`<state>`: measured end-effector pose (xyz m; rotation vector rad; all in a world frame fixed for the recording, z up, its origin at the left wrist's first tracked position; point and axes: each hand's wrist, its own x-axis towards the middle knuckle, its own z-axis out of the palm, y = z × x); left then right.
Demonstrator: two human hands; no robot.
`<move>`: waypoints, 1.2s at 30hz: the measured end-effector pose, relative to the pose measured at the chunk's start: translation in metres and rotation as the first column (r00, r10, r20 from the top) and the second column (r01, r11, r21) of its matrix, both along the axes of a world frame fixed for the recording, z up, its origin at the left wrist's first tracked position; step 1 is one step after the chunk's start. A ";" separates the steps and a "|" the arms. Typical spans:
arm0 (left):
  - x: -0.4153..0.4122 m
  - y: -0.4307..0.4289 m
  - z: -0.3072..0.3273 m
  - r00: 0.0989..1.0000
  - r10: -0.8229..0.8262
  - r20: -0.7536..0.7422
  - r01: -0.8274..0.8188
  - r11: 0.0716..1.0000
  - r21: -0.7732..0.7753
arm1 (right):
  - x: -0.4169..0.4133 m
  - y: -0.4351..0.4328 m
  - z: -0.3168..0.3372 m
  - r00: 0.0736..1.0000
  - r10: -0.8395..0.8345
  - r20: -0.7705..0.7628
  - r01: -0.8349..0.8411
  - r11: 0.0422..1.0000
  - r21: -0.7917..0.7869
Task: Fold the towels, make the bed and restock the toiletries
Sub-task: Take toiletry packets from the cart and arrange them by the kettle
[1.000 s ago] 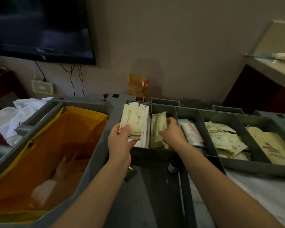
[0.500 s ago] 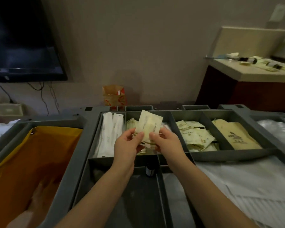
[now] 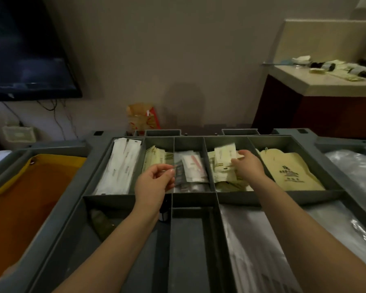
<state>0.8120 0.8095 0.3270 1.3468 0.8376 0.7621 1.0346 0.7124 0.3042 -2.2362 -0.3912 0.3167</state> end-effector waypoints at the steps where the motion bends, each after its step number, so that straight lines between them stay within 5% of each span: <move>1: -0.002 -0.001 0.000 1.000 0.021 -0.008 -0.021 1.000 0.008 | 0.003 0.003 -0.003 0.998 0.045 0.039 -0.040 0.992 -0.117; 5: -0.013 -0.005 0.002 0.996 0.081 -0.045 -0.079 0.996 0.035 | -0.006 0.005 -0.007 0.923 0.169 0.346 -0.075 0.960 -0.268; 11: -0.026 -0.026 0.008 0.979 -0.027 -0.203 0.063 0.983 0.175 | -0.042 -0.020 0.022 0.815 0.321 0.482 -0.175 0.930 -0.324; 14: -0.040 -0.041 0.008 0.958 -0.094 -0.271 0.177 0.937 0.302 | -0.073 -0.054 0.044 0.795 0.280 0.539 -0.190 0.957 -0.217; 19: -0.077 -0.068 0.002 0.950 -0.193 -0.245 0.278 0.882 0.380 | -0.163 -0.134 0.055 0.930 0.024 0.366 -0.112 0.968 0.222; 23: -0.114 -0.098 -0.008 0.920 -0.359 -0.157 0.392 0.861 0.326 | -0.250 -0.186 0.016 0.960 -0.209 0.187 0.126 0.917 0.378; 28: -0.134 -0.158 -0.015 0.820 -0.562 -0.110 0.570 0.783 0.248 | -0.309 -0.248 -0.013 0.934 -0.341 0.108 0.289 0.898 0.333; 36: -0.097 -0.305 -0.035 0.496 -0.857 -0.140 0.863 0.467 0.193 | -0.356 -0.409 -0.036 0.735 -0.678 0.031 0.653 0.718 0.241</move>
